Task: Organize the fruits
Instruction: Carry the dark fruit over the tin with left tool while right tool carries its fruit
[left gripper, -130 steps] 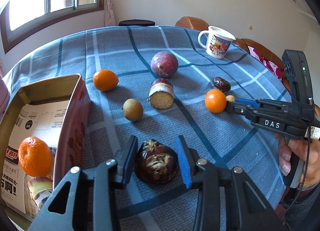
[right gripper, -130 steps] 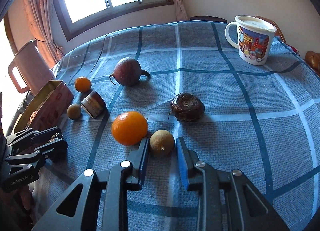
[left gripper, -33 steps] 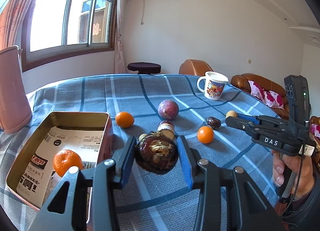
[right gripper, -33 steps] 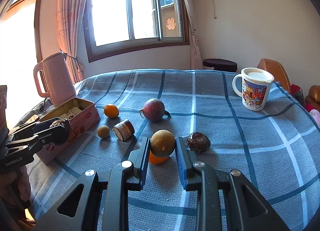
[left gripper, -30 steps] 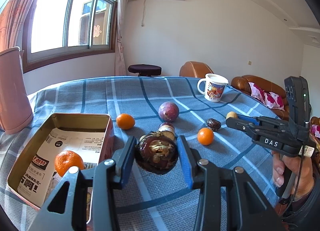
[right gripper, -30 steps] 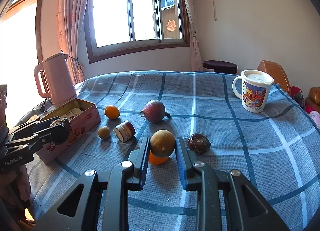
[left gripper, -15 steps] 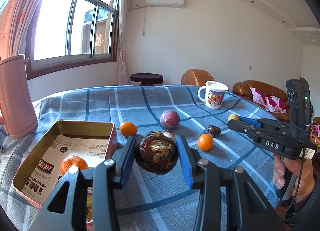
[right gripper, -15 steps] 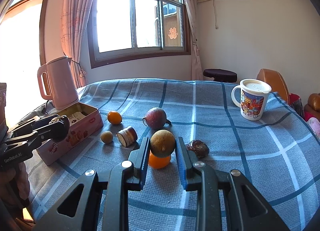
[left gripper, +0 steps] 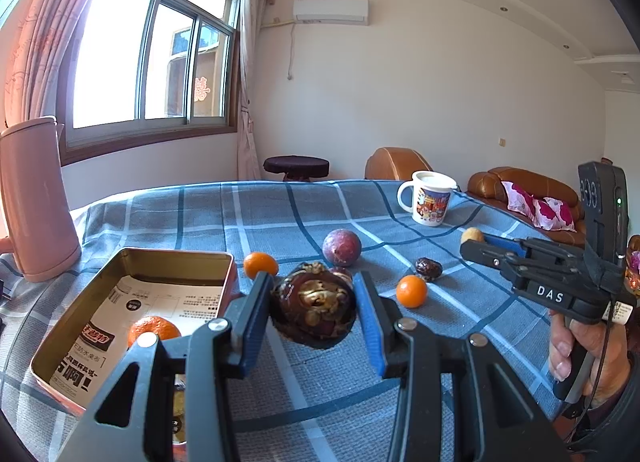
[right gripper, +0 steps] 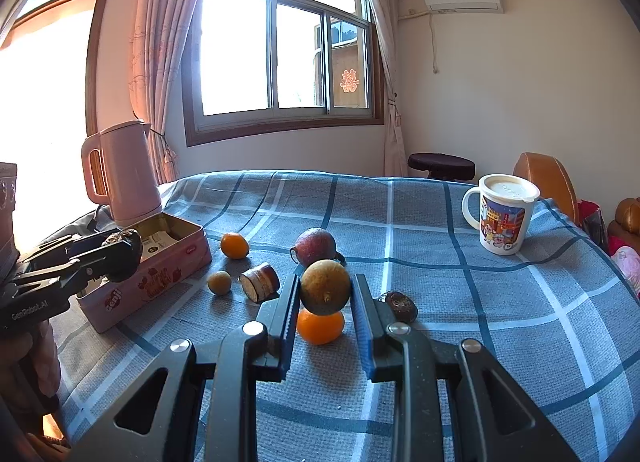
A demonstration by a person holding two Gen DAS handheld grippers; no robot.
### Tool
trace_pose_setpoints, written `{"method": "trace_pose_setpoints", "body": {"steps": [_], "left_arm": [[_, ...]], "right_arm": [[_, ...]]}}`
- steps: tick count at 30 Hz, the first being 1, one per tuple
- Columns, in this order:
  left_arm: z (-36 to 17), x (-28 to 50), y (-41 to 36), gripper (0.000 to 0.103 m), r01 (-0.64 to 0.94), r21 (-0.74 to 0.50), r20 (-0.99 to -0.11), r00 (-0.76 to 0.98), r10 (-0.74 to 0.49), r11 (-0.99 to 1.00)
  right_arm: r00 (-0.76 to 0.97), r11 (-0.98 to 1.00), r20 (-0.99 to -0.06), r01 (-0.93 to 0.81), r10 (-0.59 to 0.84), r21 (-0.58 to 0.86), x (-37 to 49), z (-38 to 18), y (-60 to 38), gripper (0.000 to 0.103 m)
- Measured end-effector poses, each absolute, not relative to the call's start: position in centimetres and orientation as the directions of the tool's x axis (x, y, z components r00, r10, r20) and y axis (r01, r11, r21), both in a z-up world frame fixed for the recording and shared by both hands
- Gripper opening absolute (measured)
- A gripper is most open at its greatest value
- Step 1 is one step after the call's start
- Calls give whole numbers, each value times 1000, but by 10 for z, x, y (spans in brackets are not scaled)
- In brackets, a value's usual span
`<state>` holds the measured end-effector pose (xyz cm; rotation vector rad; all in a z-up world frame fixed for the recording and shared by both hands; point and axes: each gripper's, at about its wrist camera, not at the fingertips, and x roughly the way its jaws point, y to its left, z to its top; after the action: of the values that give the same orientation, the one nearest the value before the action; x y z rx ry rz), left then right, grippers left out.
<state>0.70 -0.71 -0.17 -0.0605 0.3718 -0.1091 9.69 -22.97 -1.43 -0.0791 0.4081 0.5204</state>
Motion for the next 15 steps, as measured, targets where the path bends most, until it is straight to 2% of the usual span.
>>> {"method": "trace_pose_setpoints", "body": {"steps": [15], "left_arm": [[2, 0, -8, 44, 85, -65, -319, 942, -102, 994]], "right_arm": [[809, 864, -347, -503, 474, 9, 87, -11, -231, 28]]}}
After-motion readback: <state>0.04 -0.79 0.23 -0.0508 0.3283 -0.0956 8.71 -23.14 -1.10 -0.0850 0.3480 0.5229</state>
